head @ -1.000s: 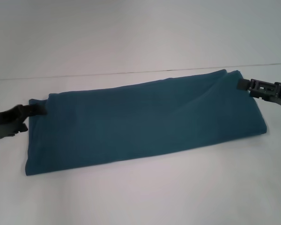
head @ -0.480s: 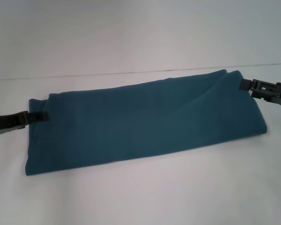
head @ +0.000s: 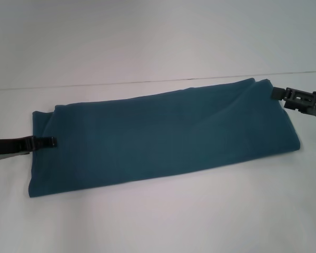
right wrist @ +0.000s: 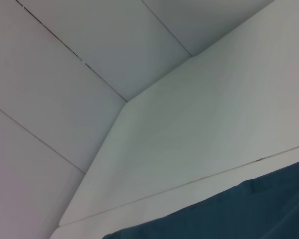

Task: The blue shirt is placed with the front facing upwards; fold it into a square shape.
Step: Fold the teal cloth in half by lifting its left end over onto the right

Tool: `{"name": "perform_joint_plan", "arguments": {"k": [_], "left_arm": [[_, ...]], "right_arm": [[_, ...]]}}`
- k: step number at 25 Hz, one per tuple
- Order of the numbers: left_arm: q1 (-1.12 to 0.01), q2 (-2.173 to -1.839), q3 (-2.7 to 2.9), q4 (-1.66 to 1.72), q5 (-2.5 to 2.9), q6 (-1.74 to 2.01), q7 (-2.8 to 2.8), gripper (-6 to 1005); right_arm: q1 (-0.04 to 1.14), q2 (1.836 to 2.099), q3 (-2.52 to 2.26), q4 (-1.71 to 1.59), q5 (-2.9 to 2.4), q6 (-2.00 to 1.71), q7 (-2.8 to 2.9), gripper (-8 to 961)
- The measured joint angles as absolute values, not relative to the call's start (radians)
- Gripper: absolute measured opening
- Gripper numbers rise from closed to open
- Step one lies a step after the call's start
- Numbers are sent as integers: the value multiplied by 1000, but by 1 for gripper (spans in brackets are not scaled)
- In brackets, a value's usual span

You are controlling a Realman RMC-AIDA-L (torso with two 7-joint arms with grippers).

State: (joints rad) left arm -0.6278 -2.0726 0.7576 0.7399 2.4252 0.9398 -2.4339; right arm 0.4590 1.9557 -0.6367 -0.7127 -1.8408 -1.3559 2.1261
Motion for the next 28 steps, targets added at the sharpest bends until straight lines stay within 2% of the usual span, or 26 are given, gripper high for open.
{"name": "perform_joint_plan", "arguments": {"k": [28], "left_arm": [[-659, -2072, 760, 697, 2510, 931, -2446, 888]], "right_arm": [[439, 1956, -623, -713, -1841, -1356, 2127, 928]]}}
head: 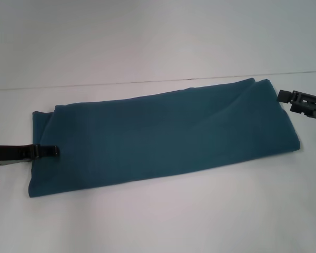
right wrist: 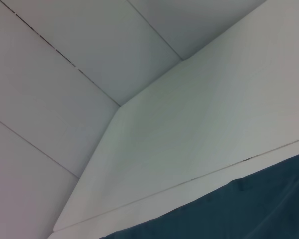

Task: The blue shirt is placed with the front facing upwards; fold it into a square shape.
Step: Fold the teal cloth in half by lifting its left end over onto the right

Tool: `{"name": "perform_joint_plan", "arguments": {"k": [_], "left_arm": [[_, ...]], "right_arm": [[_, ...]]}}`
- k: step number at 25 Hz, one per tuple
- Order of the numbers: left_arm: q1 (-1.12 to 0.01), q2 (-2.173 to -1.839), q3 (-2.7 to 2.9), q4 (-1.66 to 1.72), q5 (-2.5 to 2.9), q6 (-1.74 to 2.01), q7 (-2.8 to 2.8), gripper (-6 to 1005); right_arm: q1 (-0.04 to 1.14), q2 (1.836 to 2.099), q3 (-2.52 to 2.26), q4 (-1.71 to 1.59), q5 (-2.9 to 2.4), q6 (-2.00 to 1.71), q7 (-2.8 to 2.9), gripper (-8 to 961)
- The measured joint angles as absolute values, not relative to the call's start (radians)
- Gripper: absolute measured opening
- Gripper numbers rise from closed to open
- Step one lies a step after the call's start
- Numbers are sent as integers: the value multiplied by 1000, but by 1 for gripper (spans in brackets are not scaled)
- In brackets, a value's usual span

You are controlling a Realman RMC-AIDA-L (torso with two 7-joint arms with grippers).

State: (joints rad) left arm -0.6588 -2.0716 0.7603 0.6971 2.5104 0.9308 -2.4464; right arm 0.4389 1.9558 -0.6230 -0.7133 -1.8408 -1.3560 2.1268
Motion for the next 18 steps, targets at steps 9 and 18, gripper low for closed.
{"name": "perform_joint_plan", "arguments": {"k": [9, 18], "left_arm": [[-688, -2073, 759, 682, 2513, 982, -2523, 887], [-741, -2064, 753, 657, 2473, 1049, -2594, 888]], "right_arm": [[436, 1956, -622, -712, -1841, -1356, 2126, 928], [433, 1955, -621, -712, -1841, -1356, 2125, 928]]}}
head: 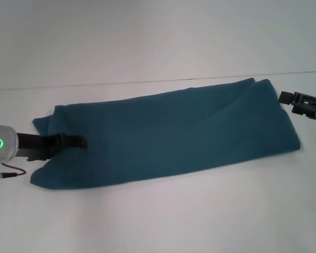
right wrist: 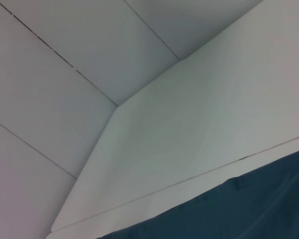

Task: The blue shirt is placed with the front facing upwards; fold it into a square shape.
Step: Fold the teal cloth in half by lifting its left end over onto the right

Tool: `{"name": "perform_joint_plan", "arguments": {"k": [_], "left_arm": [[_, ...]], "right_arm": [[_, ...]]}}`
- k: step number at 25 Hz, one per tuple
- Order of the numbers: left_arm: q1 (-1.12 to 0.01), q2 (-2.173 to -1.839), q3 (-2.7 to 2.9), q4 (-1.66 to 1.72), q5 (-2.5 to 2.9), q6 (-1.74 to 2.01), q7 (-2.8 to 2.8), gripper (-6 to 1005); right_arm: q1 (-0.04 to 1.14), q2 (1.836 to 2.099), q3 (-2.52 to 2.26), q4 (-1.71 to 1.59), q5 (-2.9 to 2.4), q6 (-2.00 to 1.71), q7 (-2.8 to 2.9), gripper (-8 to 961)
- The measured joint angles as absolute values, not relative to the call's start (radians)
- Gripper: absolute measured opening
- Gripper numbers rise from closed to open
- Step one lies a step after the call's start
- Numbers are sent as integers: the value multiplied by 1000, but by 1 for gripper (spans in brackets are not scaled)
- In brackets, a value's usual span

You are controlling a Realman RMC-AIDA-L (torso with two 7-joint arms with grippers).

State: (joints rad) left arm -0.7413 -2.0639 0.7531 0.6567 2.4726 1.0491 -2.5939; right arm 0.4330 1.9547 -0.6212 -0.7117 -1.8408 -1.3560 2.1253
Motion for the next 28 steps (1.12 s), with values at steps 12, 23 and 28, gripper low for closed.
{"name": "perform_joint_plan", "arguments": {"k": [12, 23, 28], "left_arm": [[-767, -2053, 784, 644, 2550, 1034, -2671, 593], [-769, -2060, 785, 662, 2551, 1042, -2671, 232], [-770, -2059, 783, 663, 2552, 1026, -2671, 113]], "right_arm": [[421, 1954, -606, -712, -1841, -1357, 2124, 928], [418, 1954, -597, -700, -1841, -1363, 2124, 927], [417, 1954, -597, -700, -1841, -1364, 2125, 927]]}}
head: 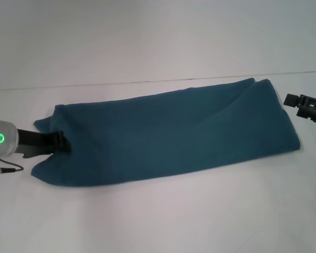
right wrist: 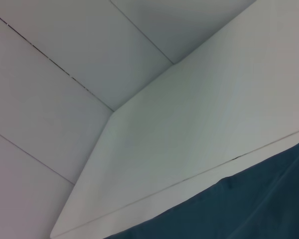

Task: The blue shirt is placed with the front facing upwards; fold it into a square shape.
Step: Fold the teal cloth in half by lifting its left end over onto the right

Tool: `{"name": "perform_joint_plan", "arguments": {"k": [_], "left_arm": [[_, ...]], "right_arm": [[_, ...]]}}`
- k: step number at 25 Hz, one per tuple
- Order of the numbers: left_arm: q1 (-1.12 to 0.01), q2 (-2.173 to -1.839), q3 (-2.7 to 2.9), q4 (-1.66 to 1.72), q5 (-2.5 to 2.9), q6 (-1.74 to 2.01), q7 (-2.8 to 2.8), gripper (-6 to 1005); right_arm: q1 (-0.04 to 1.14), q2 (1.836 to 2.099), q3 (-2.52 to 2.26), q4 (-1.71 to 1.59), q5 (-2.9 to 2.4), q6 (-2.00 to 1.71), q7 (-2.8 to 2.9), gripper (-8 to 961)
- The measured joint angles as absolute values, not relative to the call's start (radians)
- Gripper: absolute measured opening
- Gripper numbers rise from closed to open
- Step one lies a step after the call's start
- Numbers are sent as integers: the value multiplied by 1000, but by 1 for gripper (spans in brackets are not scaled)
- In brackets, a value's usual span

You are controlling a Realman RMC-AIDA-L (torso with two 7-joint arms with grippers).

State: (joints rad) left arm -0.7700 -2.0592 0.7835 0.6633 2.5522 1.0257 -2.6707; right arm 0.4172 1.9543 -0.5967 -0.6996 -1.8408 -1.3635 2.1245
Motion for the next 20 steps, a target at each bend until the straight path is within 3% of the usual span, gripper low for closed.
{"name": "perform_joint_plan", "arguments": {"k": [8, 20], "left_arm": [[-754, -2018, 755, 685, 2609, 1002, -2722, 88], [-745, -1997, 639, 749, 2850, 1004, -2826, 87]], "right_arm": [[411, 1954, -595, -698, -1839, -1364, 2126, 927], [416, 1954, -590, -698, -1837, -1357, 2131, 927]]}}
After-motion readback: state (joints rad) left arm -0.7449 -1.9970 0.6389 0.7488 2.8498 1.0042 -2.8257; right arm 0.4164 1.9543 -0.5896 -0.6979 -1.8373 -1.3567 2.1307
